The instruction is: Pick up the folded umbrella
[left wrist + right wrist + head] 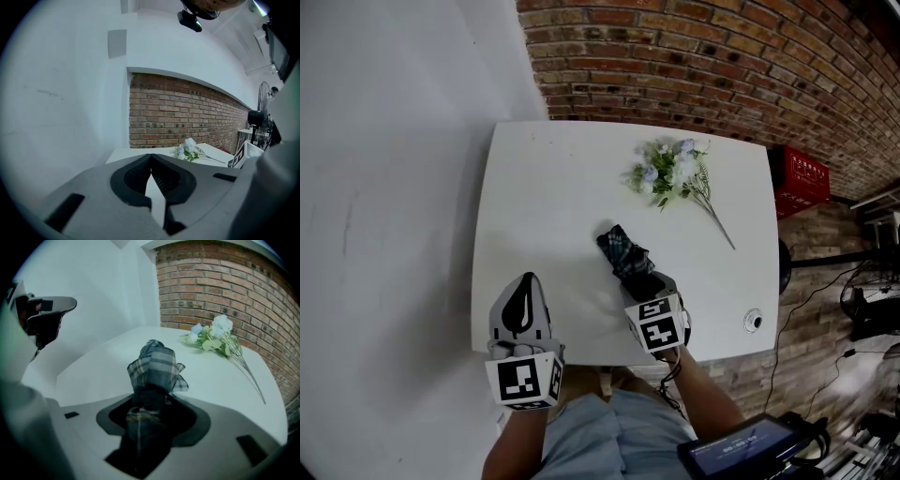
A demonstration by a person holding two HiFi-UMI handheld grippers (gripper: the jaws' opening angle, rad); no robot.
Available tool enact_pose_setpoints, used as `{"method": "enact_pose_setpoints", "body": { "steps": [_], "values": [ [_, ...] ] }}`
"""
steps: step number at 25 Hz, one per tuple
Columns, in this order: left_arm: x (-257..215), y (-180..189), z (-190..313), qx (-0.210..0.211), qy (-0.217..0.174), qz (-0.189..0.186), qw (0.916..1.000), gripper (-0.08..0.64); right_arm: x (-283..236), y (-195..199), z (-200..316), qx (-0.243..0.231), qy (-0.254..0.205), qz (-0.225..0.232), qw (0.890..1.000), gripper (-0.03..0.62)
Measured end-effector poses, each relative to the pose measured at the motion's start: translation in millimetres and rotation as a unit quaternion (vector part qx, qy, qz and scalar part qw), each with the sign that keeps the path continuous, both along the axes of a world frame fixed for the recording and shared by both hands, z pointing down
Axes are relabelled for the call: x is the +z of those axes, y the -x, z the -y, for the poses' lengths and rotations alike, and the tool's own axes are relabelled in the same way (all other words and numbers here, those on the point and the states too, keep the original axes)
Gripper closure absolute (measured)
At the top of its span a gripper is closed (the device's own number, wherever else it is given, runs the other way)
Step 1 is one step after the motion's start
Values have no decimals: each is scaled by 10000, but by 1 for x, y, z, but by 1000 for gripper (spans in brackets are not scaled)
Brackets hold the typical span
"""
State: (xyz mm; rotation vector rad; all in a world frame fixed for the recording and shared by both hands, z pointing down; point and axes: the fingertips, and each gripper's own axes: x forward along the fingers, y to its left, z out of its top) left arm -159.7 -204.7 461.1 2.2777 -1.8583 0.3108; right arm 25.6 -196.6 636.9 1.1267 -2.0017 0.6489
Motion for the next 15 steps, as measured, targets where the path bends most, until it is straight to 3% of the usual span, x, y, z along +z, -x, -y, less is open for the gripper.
{"method": "enact_pose_setpoints", "body": {
  "steps": [15],
  "values": [
    [-2,0,1,-7,-31,17,10000,554,-1,0,1,-36,-93,-32,9999,403]
  ]
}}
